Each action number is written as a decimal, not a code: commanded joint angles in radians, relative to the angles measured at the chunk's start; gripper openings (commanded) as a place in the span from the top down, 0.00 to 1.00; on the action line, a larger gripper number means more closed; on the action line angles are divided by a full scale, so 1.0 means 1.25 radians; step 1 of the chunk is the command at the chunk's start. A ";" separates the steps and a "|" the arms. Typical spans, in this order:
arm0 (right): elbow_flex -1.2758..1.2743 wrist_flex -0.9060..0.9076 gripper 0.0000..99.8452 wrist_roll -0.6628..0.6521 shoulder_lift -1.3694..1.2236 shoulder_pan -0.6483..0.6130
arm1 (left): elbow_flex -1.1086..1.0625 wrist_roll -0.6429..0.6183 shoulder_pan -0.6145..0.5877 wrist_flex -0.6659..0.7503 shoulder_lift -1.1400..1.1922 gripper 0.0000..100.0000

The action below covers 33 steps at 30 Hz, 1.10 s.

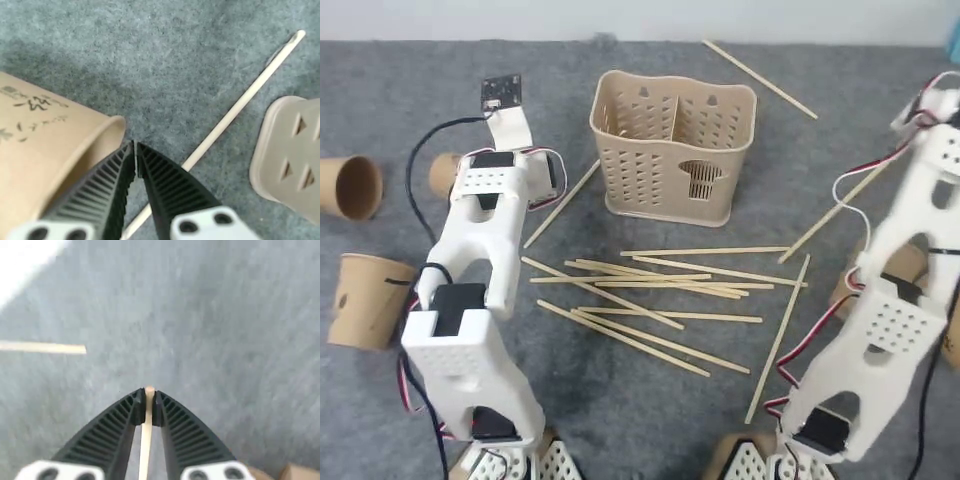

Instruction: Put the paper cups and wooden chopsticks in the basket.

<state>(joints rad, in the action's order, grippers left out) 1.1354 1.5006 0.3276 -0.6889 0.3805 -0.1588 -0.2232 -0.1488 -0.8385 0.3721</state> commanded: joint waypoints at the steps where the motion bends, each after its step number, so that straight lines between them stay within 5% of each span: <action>1: 0.145 -0.004 0.99 0.016 0.066 0.036 | 0.019 0.001 0.001 0.014 -0.010 0.98; 8: 0.447 0.096 0.99 0.015 0.063 0.045 | 0.019 0.001 0.001 0.014 -0.010 0.98; 12: 0.438 0.093 0.99 0.011 0.115 0.045 | 0.019 0.001 0.001 0.014 -0.010 0.98; 20: 0.439 0.084 0.99 -0.164 0.139 0.014 | 0.019 0.001 0.001 0.014 -0.010 0.98; 33: 0.437 0.240 0.99 -0.167 0.346 0.012 | 0.018 0.001 0.000 0.014 -0.011 0.98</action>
<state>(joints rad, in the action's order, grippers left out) 1.6448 1.7568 0.1373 -0.3376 0.4005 -0.1588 -0.2232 -0.1488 -0.8385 0.3721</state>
